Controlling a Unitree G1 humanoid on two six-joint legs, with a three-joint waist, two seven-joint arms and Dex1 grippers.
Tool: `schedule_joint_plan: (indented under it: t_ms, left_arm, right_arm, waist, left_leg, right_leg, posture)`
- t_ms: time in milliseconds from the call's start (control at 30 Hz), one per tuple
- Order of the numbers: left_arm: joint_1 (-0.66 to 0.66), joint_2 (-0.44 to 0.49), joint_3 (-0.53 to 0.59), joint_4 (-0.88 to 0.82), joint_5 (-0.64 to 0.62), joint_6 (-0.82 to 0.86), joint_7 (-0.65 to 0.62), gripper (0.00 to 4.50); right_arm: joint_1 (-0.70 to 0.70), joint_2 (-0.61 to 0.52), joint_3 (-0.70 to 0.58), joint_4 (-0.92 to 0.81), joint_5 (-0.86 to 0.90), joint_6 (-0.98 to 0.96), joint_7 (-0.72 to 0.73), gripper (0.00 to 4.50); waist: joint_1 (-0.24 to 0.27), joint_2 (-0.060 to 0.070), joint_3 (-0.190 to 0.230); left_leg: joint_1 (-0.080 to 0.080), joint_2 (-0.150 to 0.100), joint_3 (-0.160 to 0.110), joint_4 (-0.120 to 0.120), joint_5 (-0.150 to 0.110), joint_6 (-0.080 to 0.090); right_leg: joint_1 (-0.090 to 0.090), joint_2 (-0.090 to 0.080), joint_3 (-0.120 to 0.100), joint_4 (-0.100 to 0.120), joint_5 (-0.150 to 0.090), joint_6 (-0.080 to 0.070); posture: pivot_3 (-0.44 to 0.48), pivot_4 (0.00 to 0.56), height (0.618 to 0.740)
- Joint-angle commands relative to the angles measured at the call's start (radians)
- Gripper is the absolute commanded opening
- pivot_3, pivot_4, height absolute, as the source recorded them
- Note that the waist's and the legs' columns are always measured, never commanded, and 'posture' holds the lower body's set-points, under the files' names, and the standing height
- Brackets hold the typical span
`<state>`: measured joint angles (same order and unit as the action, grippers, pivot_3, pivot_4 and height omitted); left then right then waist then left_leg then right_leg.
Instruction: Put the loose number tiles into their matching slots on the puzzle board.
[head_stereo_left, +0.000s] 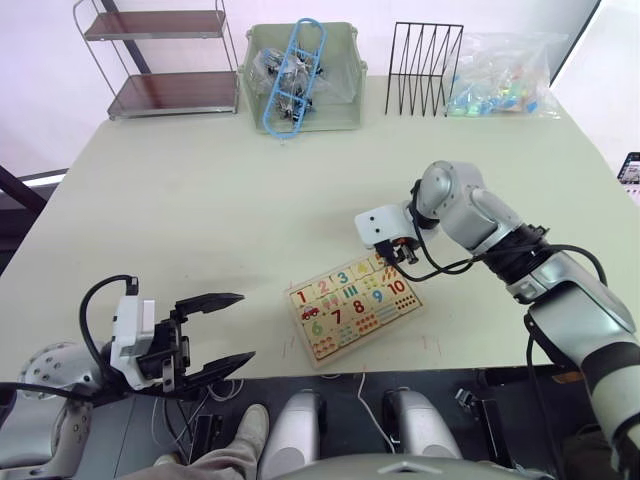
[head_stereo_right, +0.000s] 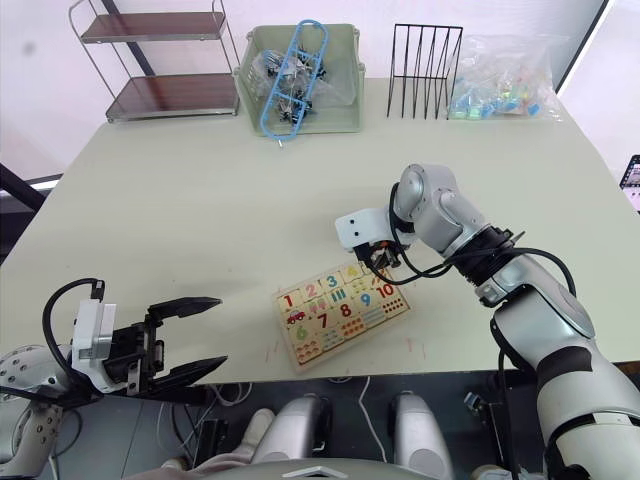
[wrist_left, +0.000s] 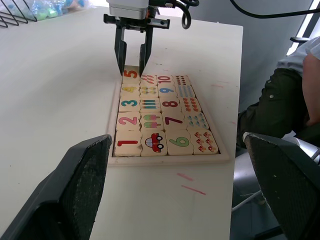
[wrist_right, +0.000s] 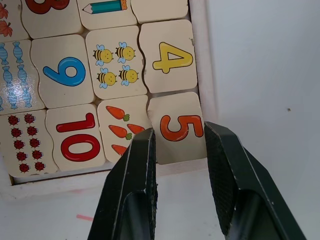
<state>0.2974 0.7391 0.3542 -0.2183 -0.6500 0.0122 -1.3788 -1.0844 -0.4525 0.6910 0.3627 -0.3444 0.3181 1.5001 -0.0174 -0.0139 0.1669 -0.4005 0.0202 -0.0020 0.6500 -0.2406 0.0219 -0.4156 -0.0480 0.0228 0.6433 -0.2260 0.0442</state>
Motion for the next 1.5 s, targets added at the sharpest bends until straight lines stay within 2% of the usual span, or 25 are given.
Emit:
schedule_joint_plan:
  t_ms: [33, 333, 367, 400, 433, 467, 533, 600, 833, 1067, 1100, 1133, 1233, 1267, 1300, 1367, 1500]
  left_arm:
    - [0.005, 0.007, 0.019, -0.022, -0.002, -0.008, 0.002, 4.50]
    - [0.011, 0.007, 0.019, -0.029, -0.002, -0.007, 0.010, 4.50]
    - [0.011, 0.007, 0.019, -0.029, -0.002, -0.007, 0.010, 4.50]
    - [0.012, 0.007, 0.019, -0.029, -0.002, -0.007, 0.010, 4.50]
    - [0.012, 0.008, 0.019, -0.029, -0.002, -0.007, 0.010, 4.50]
    - [0.012, 0.008, 0.019, -0.029, -0.002, -0.007, 0.010, 4.50]
    - [0.010, 0.008, 0.019, -0.026, -0.003, -0.008, 0.009, 4.50]
    - [0.007, 0.008, 0.018, -0.022, -0.002, -0.008, 0.007, 4.50]
    - [-0.007, 0.010, 0.010, -0.009, 0.000, -0.009, 0.001, 4.50]
    - [-0.016, 0.006, 0.004, -0.002, 0.003, -0.011, -0.004, 4.50]
    - [-0.018, 0.006, 0.004, 0.000, 0.004, -0.011, -0.004, 4.50]
    - [-0.020, 0.005, 0.003, 0.002, 0.005, -0.012, -0.004, 4.50]
    - [-0.022, 0.003, 0.003, 0.004, 0.006, -0.012, -0.005, 4.50]
    - [-0.023, 0.002, 0.003, 0.005, 0.007, -0.013, -0.005, 4.50]
    - [-0.024, 0.002, 0.004, 0.006, 0.007, -0.013, -0.005, 4.50]
    - [-0.026, 0.001, 0.004, 0.008, 0.008, -0.014, -0.005, 4.50]
    - [-0.029, -0.002, 0.002, 0.012, 0.011, -0.016, -0.005, 4.50]
  right_arm:
    - [-0.015, -0.004, -0.018, -0.016, 0.000, -0.015, 0.005, 0.82]
    - [-0.012, 0.004, -0.020, 0.001, 0.003, -0.047, -0.005, 0.82]
    - [-0.011, 0.004, -0.020, 0.002, 0.004, -0.054, -0.005, 1.32]
    - [-0.009, 0.003, -0.020, 0.003, 0.006, -0.060, -0.005, 1.64]
    - [-0.009, 0.003, -0.021, 0.004, 0.006, -0.066, -0.005, 2.27]
    - [-0.008, 0.003, -0.021, 0.005, 0.005, -0.070, -0.007, 2.45]
    - [-0.010, 0.002, -0.021, 0.013, 0.001, -0.080, -0.012, 3.27]
    - [-0.013, -0.001, -0.024, 0.020, -0.002, -0.086, -0.014, 4.35]
    - [-0.029, -0.024, -0.058, 0.017, 0.015, -0.064, -0.001, 4.43]
    - [-0.002, -0.062, -0.174, -0.043, 0.098, 0.047, -0.013, 4.43]
    - [0.008, -0.064, -0.198, -0.059, 0.116, 0.071, -0.022, 3.90]
    - [0.017, -0.067, -0.214, -0.075, 0.128, 0.091, -0.030, 3.63]
    - [0.051, -0.073, -0.259, -0.124, 0.160, 0.146, -0.067, 2.00]
    - [0.070, -0.070, -0.282, -0.147, 0.176, 0.181, -0.088, 1.68]
    - [0.090, -0.067, -0.303, -0.171, 0.190, 0.210, -0.112, 1.00]
    - [0.129, -0.055, -0.344, -0.214, 0.218, 0.265, -0.164, 0.01]
    - [0.217, -0.022, -0.416, -0.298, 0.274, 0.324, -0.281, 0.01]
  waist:
    - [0.000, 0.000, 0.000]
    - [0.000, 0.000, 0.000]
    - [0.000, 0.000, 0.000]
    - [0.000, 0.000, 0.000]
    - [0.000, 0.000, 0.000]
    - [0.000, 0.000, 0.000]
    - [0.000, 0.000, 0.000]
    - [0.000, 0.000, 0.000]
    - [0.001, 0.000, 0.000]
    - [0.001, 0.000, 0.000]
    - [0.000, 0.000, 0.000]
    - [0.000, 0.000, 0.000]
    - [0.000, 0.000, 0.000]
    - [0.000, 0.000, 0.000]
    - [0.001, 0.000, 0.000]
    - [0.001, 0.000, 0.000]
    - [0.001, 0.000, 0.000]
  left_leg:
    - [0.000, 0.000, 0.000, 0.000, 0.000, 0.000]
    - [0.000, 0.000, 0.000, 0.000, 0.000, 0.000]
    - [0.000, 0.000, 0.000, 0.000, 0.000, 0.000]
    - [0.000, 0.000, 0.000, 0.000, 0.000, 0.000]
    - [0.000, 0.000, 0.000, 0.000, 0.000, 0.000]
    - [0.000, 0.000, 0.000, 0.000, 0.000, 0.000]
    - [0.000, 0.000, 0.000, 0.000, 0.000, 0.000]
    - [0.000, 0.000, 0.000, 0.000, 0.000, 0.000]
    - [0.000, 0.000, 0.000, 0.000, 0.000, 0.000]
    - [0.000, 0.000, -0.001, 0.000, 0.000, 0.000]
    - [0.000, 0.000, -0.001, 0.000, 0.000, 0.000]
    - [0.000, 0.000, -0.001, 0.000, 0.000, 0.000]
    - [0.000, 0.000, -0.001, -0.001, 0.000, 0.000]
    - [0.000, 0.000, -0.001, -0.001, 0.000, 0.000]
    - [0.000, 0.000, -0.001, -0.001, 0.000, 0.000]
    - [0.000, 0.000, -0.002, -0.001, 0.000, 0.000]
    - [0.000, 0.000, -0.002, -0.001, 0.000, 0.000]
  right_leg:
    - [0.000, 0.000, 0.000, 0.000, 0.000, 0.000]
    - [0.000, 0.000, 0.000, 0.000, 0.000, 0.000]
    - [0.000, 0.000, 0.000, 0.000, 0.000, 0.000]
    - [0.000, 0.000, 0.000, 0.000, 0.000, 0.000]
    - [0.000, 0.000, 0.000, 0.000, 0.000, 0.000]
    - [0.000, 0.000, 0.000, 0.000, 0.000, 0.000]
    - [0.000, 0.000, 0.000, 0.000, 0.000, 0.000]
    - [0.000, 0.000, 0.000, 0.000, 0.000, 0.000]
    - [0.000, 0.000, 0.000, 0.000, 0.000, 0.000]
    - [0.000, 0.000, 0.000, 0.000, 0.000, 0.000]
    - [0.000, 0.000, 0.000, 0.000, 0.000, 0.000]
    - [0.000, 0.000, 0.000, 0.000, 0.000, 0.000]
    - [0.000, 0.000, 0.000, 0.000, 0.000, 0.000]
    - [0.000, 0.000, 0.000, 0.000, 0.000, 0.000]
    - [0.000, 0.000, 0.000, 0.000, 0.000, 0.000]
    - [0.000, 0.000, 0.000, 0.000, 0.000, 0.000]
    - [0.000, 0.000, 0.000, 0.000, 0.000, 0.000]
  posture:
    - [0.000, 0.150, 0.740]
    - [0.000, 0.150, 0.740]
    - [0.000, 0.150, 0.740]
    - [0.000, 0.150, 0.740]
    - [0.000, 0.150, 0.740]
    - [0.000, 0.150, 0.740]
    - [0.000, 0.150, 0.740]
    - [0.000, 0.150, 0.740]
    - [0.000, 0.150, 0.740]
    - [0.000, 0.150, 0.740]
    - [0.000, 0.150, 0.740]
    - [0.000, 0.150, 0.740]
    - [0.000, 0.150, 0.740]
    - [0.000, 0.150, 0.740]
    - [0.000, 0.150, 0.740]
    - [0.000, 0.150, 0.740]
    - [0.000, 0.150, 0.740]
